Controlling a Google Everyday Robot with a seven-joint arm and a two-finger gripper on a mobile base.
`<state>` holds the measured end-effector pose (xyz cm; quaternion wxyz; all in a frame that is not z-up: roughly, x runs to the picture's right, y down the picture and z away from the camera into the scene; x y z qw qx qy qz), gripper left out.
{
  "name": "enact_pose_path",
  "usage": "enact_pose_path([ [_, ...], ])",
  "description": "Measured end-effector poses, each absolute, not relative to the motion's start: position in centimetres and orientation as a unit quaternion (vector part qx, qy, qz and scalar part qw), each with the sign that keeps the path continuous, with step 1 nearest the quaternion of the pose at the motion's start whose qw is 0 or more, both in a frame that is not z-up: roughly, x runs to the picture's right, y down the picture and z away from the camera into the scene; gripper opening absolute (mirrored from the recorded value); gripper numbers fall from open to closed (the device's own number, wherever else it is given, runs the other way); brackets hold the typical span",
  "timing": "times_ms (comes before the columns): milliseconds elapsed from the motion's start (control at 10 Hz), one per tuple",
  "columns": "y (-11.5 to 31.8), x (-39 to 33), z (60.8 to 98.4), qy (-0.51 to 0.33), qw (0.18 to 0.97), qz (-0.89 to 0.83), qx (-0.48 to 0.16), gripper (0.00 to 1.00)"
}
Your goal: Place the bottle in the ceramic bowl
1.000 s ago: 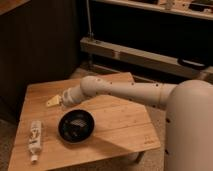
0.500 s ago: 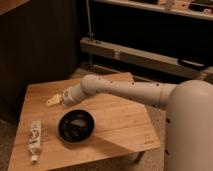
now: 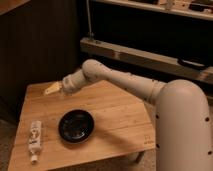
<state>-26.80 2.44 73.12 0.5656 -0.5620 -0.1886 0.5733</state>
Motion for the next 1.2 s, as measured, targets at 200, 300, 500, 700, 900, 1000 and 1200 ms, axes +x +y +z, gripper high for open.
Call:
enact_pose_path([
  [200, 3.8, -27.5, 74.8, -0.191, 0.55, 0.563, -0.587, 0.65],
  [300, 5.4, -28.1, 76.4, -0.19, 0.54, 0.555, -0.603, 0.65],
  [500, 8.2, -29.5, 79.1, -0.19, 0.524, 0.538, -0.632, 0.65],
  [700, 9.9, -31.1, 81.2, -0.194, 0.506, 0.517, -0.662, 0.65],
  [900, 10.7, -33.1, 81.7, -0.203, 0.491, 0.496, -0.687, 0.65],
  [1000, 10.8, -33.7, 81.8, -0.208, 0.486, 0.489, -0.694, 0.65],
  [1200, 11.6, -36.1, 81.3, -0.207, 0.488, 0.469, -0.707, 0.65],
])
